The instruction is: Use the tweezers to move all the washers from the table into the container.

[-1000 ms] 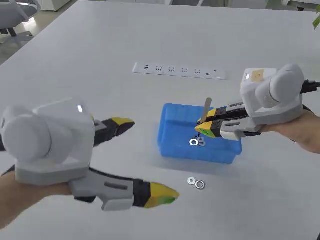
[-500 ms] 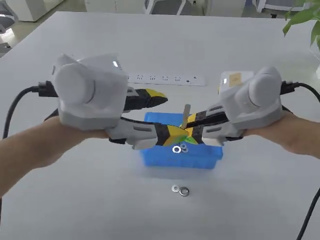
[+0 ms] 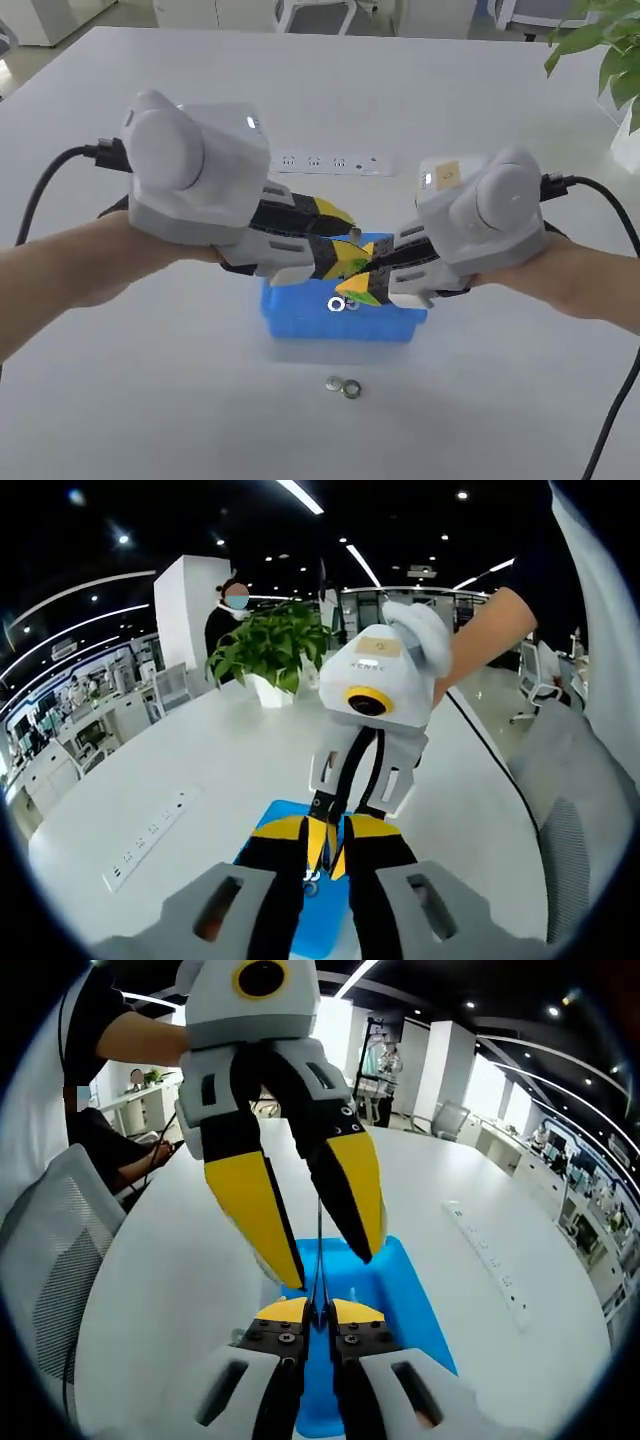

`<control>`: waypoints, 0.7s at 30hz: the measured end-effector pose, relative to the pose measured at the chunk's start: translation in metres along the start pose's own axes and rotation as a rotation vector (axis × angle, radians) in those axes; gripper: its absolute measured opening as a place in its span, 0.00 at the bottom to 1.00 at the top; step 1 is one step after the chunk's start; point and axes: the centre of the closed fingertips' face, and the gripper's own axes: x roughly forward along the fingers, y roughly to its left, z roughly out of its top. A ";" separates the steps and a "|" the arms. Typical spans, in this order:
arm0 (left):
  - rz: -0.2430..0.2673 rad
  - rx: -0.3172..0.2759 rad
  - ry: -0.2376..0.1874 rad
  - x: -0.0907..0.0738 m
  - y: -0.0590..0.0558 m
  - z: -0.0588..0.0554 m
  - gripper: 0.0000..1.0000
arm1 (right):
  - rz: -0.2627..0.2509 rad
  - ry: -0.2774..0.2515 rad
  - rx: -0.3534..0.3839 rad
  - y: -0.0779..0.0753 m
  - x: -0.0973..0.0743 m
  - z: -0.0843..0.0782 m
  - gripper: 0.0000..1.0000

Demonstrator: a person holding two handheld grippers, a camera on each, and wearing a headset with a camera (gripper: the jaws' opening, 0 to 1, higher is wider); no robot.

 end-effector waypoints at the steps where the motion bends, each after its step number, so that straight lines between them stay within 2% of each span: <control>1: -0.005 0.005 0.003 0.000 0.000 -0.001 0.12 | 0.004 -0.003 -0.001 0.001 0.000 0.001 0.08; 7: -0.036 0.036 0.028 0.003 -0.009 -0.002 0.08 | 0.011 0.002 -0.011 0.002 0.001 0.002 0.08; 11: -0.019 0.083 0.040 0.003 -0.006 -0.004 0.07 | 0.005 0.009 -0.010 0.000 0.001 0.000 0.08; 15: -0.013 0.091 0.059 0.004 -0.005 -0.004 0.05 | -0.017 0.022 -0.013 -0.004 0.001 -0.001 0.10; 21: -0.012 0.094 0.051 0.002 -0.003 0.003 0.05 | -0.033 0.006 -0.002 -0.007 -0.003 0.005 0.11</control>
